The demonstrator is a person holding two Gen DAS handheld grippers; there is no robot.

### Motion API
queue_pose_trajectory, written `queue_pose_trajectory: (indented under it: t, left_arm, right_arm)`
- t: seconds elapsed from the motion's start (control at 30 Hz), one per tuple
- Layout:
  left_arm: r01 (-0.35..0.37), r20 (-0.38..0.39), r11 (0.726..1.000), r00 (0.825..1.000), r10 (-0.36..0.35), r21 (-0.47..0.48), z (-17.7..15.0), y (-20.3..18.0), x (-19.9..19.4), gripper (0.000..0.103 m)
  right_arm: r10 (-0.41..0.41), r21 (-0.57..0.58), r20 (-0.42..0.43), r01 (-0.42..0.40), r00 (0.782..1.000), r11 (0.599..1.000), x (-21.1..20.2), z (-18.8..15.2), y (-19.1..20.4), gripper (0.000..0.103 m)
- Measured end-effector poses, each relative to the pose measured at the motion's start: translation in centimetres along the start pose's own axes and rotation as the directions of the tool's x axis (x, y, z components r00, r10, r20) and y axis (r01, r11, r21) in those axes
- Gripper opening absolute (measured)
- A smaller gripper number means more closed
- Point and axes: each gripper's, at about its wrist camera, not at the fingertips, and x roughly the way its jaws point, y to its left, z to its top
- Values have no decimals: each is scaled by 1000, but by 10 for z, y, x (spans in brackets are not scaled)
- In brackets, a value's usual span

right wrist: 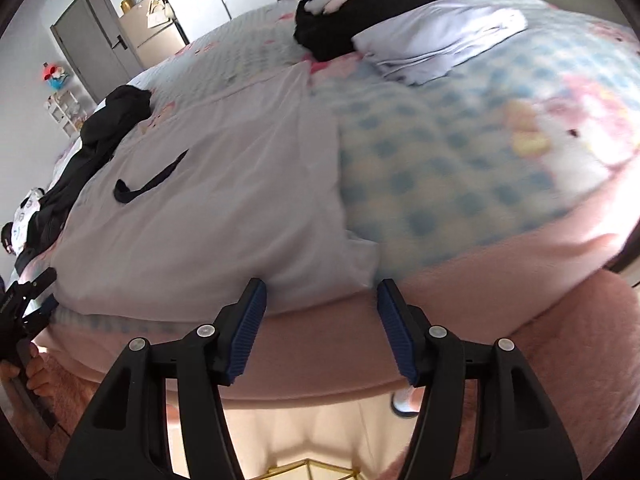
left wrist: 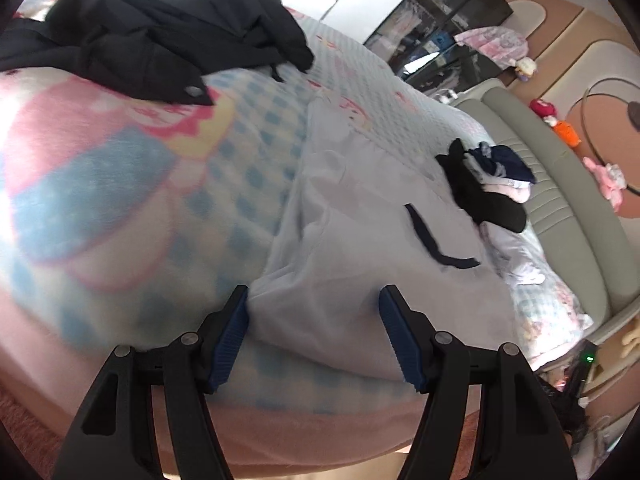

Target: Fold clothes

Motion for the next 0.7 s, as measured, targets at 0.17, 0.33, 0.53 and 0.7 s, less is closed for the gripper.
queue_pose_trajectory:
  t: [0.17,0.33,0.53,0.7]
  left_arm:
    - [32,-4,999,999,-32,-33,-1,5,3,64]
    - [-164,71,986,984,163,9,-4,-1,-9,45]
    - [-136,66,990,988,137,-26,-5,-3,-27,46]
    - [32,-33,997,999,-34,-75,-17,-6,-19,46]
  right_arm:
    - [50,-14,0,-50,999,999,3,9,11,51]
    - [-154,-7,28,154,988,988,7,4,3,45]
    - [-203,-26,58,204,978,979,-5,3,2,50]
    - [-93,141,16,90,996,986,-28,3,-11,51]
